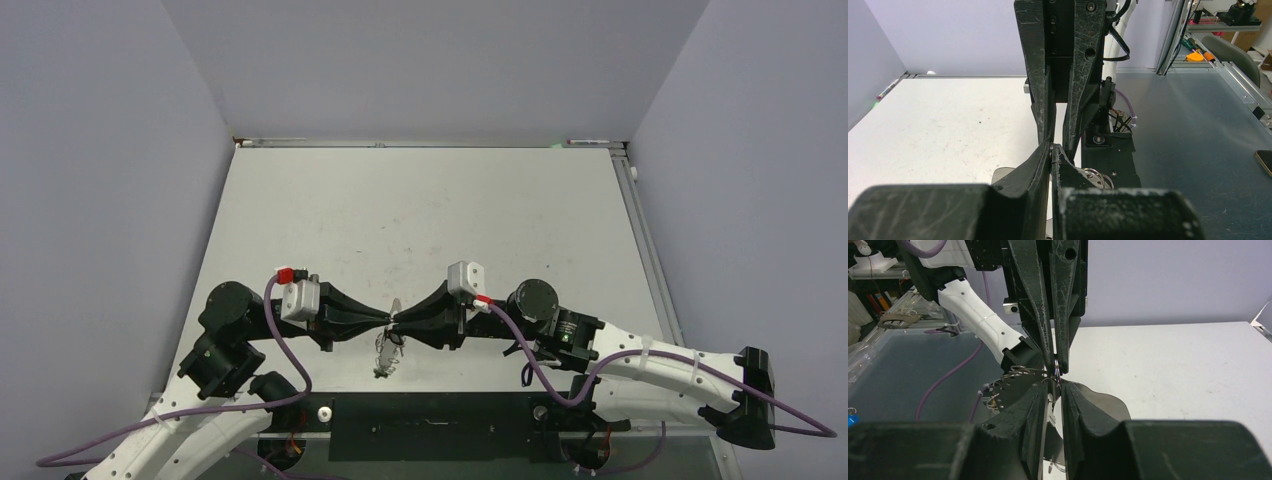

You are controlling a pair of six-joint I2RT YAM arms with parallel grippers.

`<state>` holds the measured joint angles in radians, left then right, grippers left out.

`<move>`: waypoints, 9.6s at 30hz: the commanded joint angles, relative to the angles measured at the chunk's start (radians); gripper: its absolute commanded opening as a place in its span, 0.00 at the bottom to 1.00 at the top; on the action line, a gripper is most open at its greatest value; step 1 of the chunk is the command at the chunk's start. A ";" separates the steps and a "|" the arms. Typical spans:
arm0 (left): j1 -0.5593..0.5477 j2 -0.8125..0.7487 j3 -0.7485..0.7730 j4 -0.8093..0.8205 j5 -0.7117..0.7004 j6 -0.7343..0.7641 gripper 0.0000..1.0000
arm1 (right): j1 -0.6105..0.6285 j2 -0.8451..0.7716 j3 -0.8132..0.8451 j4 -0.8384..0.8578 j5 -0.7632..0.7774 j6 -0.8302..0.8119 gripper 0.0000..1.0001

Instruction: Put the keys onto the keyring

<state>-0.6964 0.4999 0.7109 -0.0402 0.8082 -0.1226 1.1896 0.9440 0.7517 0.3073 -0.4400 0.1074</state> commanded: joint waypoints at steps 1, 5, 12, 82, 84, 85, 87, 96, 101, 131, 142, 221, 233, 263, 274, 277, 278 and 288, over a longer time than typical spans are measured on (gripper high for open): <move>0.008 -0.010 0.010 0.062 -0.006 0.008 0.00 | -0.005 0.006 0.023 0.092 -0.031 0.018 0.17; 0.008 -0.010 0.010 0.062 -0.007 0.008 0.00 | -0.005 0.014 0.027 0.084 -0.023 0.013 0.15; 0.008 -0.012 0.010 0.062 -0.007 0.008 0.00 | -0.005 0.035 0.029 0.077 -0.011 0.010 0.15; 0.006 0.106 0.010 -0.004 0.101 0.047 0.32 | 0.139 0.471 0.986 -1.430 0.260 -0.298 0.05; 0.005 0.117 0.009 0.004 0.117 0.037 0.30 | 0.151 0.477 0.994 -1.431 0.265 -0.298 0.05; 0.003 0.121 0.009 0.007 0.119 0.032 0.29 | 0.154 0.480 0.996 -1.431 0.266 -0.298 0.05; -0.001 0.126 0.010 0.009 0.124 0.029 0.27 | 0.161 0.483 1.005 -1.432 0.272 -0.298 0.05; -0.018 0.143 0.007 0.012 0.149 0.018 0.27 | 0.176 0.492 1.030 -1.441 0.291 -0.301 0.05; -0.024 0.157 0.009 0.010 0.152 0.014 0.27 | 0.176 0.493 1.034 -1.445 0.299 -0.301 0.05; -0.066 0.187 0.031 -0.054 0.090 0.059 0.00 | 0.193 0.519 1.061 -1.437 0.296 -0.307 0.05; -0.060 0.116 0.052 -0.104 -0.005 0.102 0.00 | 0.198 0.432 0.993 -1.295 0.329 -0.293 0.28; -0.012 0.030 0.018 -0.008 0.003 0.042 0.00 | -0.115 0.032 0.139 -0.242 -0.182 0.082 0.07; -0.008 0.027 0.018 -0.006 0.003 0.041 0.00 | -0.115 0.018 0.097 -0.211 -0.195 0.096 0.05; -0.005 0.027 0.010 0.025 0.074 0.015 0.00 | -0.156 0.054 0.168 -0.193 -0.214 0.088 0.05; -0.005 0.026 0.009 0.048 0.067 0.019 0.00 | -0.159 0.045 0.201 -0.250 -0.229 0.086 0.05; -0.005 0.025 0.010 0.042 0.038 0.032 0.00 | -0.159 0.045 0.202 -0.265 -0.231 0.096 0.05; -0.005 0.025 0.011 0.042 0.029 0.036 0.00 | -0.158 0.046 0.202 -0.267 -0.234 0.100 0.05; -0.005 0.031 0.011 -0.004 0.003 0.053 0.00 | -0.159 0.055 0.215 -0.264 -0.256 0.133 0.05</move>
<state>-0.7040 0.5312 0.7086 -0.0685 0.8230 -0.0879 1.0401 1.0058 0.9096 0.0116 -0.6712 0.2264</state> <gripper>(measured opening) 0.006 0.057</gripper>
